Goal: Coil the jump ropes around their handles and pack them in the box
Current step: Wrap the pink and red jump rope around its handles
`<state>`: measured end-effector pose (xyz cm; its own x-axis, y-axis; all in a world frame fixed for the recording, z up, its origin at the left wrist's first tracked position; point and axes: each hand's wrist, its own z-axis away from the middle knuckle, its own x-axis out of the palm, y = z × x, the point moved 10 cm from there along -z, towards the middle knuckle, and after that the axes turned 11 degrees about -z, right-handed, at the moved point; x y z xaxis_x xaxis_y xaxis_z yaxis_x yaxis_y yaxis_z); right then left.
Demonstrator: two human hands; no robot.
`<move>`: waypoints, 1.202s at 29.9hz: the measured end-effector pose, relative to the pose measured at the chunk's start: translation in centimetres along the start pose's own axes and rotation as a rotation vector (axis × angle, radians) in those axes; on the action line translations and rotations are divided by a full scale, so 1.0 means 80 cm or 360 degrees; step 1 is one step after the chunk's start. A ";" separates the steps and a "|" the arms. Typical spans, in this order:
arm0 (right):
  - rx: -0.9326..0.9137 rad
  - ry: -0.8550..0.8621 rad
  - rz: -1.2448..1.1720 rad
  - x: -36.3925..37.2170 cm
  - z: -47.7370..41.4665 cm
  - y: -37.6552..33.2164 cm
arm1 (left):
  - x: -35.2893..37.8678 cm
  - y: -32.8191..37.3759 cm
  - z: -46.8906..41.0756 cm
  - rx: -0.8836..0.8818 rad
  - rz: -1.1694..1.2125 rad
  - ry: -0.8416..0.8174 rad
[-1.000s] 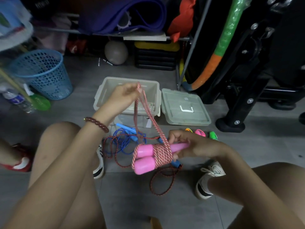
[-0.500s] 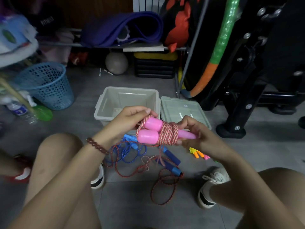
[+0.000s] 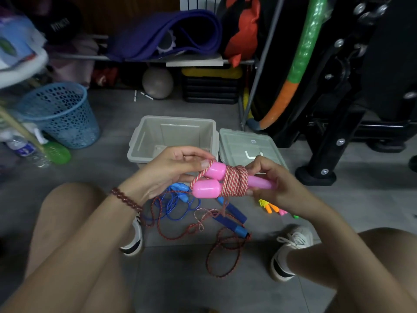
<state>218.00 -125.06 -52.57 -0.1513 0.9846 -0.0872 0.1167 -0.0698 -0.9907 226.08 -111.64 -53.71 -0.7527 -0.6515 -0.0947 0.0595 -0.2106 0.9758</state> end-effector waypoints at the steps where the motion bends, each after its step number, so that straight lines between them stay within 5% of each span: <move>1: 0.0005 -0.0011 0.0004 0.001 0.000 0.000 | 0.001 0.000 0.000 0.0005 -0.0003 -0.0005; 12: 0.0167 -0.0024 -0.0193 0.019 -0.003 0.004 | 0.032 -0.004 -0.007 0.0011 -0.0195 -0.0099; 19: 0.0210 0.0100 -0.1018 0.006 -0.009 0.004 | 0.026 0.016 -0.017 0.0066 0.0648 -0.0147; 24: 0.0302 0.0154 -0.1526 0.019 -0.018 0.006 | 0.061 0.008 -0.027 0.0211 -0.0048 -0.0048; 27: 0.0374 0.0159 -0.1694 0.028 -0.021 0.005 | 0.083 -0.002 -0.031 0.0177 -0.0057 0.0015; 32: 0.0624 0.0491 -0.1154 0.002 -0.007 0.024 | 0.049 -0.017 -0.034 0.0147 -0.0385 0.0294; 36: 0.0459 0.0775 -0.0742 -0.015 -0.003 0.026 | 0.049 -0.022 -0.032 0.0049 -0.0511 0.0256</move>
<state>218.67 -126.31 -54.46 0.3390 0.8771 0.3402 -0.1264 0.4008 -0.9074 224.75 -115.69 -56.34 -0.6170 -0.6623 -0.4250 -0.1849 -0.4030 0.8963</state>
